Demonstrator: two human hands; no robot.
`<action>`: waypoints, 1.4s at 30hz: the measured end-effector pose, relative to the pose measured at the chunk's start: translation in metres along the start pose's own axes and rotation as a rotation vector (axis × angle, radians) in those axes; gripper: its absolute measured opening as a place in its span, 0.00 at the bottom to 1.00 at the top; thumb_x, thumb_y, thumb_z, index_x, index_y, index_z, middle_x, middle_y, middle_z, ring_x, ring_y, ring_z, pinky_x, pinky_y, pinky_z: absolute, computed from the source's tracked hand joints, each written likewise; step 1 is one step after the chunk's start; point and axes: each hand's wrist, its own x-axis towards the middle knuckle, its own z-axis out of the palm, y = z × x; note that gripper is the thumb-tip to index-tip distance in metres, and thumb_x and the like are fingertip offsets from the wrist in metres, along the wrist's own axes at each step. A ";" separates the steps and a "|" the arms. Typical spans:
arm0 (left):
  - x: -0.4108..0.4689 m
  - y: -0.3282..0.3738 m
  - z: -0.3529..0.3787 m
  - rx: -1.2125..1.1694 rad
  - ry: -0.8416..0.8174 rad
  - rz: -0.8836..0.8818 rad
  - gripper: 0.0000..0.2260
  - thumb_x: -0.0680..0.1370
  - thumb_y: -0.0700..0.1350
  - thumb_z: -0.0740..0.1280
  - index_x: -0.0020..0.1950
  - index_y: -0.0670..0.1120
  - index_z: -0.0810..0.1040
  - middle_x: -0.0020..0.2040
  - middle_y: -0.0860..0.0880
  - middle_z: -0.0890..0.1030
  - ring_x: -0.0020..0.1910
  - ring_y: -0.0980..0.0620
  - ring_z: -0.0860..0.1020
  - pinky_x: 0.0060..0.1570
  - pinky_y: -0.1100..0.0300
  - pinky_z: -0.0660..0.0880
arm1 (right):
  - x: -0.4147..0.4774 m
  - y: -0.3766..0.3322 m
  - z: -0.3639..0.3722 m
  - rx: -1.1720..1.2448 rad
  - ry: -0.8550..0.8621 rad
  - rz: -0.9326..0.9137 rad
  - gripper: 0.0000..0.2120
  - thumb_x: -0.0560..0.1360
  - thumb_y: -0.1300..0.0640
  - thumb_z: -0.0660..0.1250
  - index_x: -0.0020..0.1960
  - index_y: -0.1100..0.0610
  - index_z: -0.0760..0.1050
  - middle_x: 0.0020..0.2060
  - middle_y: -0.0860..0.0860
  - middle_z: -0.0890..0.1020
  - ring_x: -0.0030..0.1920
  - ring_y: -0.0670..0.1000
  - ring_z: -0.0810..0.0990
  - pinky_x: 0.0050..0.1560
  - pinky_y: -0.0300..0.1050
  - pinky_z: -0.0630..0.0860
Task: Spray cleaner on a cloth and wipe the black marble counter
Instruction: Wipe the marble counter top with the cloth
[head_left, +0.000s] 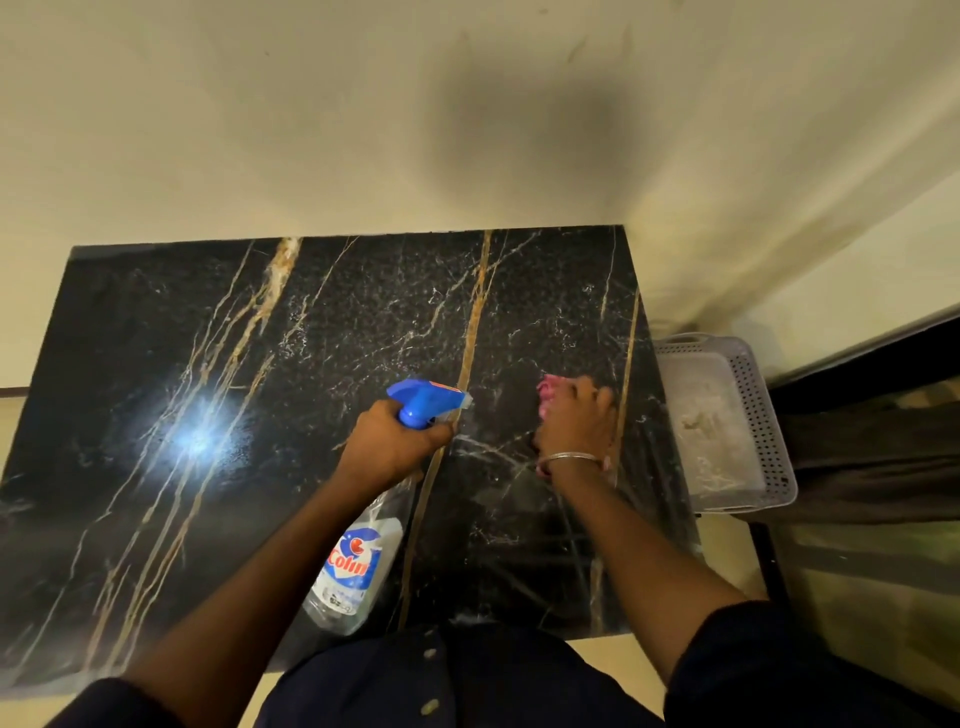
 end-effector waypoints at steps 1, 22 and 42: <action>-0.001 -0.001 0.000 -0.015 0.004 -0.003 0.07 0.73 0.47 0.74 0.47 0.48 0.79 0.43 0.42 0.84 0.44 0.43 0.83 0.50 0.45 0.81 | -0.008 -0.018 0.005 0.012 -0.001 -0.102 0.24 0.69 0.54 0.72 0.63 0.53 0.73 0.59 0.54 0.73 0.56 0.56 0.69 0.54 0.49 0.70; -0.009 -0.001 -0.005 -0.015 -0.001 -0.017 0.08 0.75 0.45 0.73 0.50 0.47 0.76 0.39 0.49 0.80 0.34 0.55 0.79 0.25 0.71 0.72 | 0.004 0.081 -0.007 -0.090 -0.045 -0.014 0.30 0.64 0.54 0.76 0.65 0.53 0.74 0.60 0.55 0.74 0.58 0.59 0.70 0.54 0.53 0.72; -0.013 -0.004 0.000 -0.011 0.034 -0.048 0.07 0.74 0.46 0.74 0.47 0.48 0.77 0.42 0.48 0.82 0.34 0.52 0.81 0.31 0.63 0.74 | -0.062 -0.018 0.009 0.190 -0.135 -0.401 0.15 0.75 0.51 0.68 0.62 0.46 0.78 0.67 0.49 0.73 0.68 0.55 0.66 0.65 0.55 0.65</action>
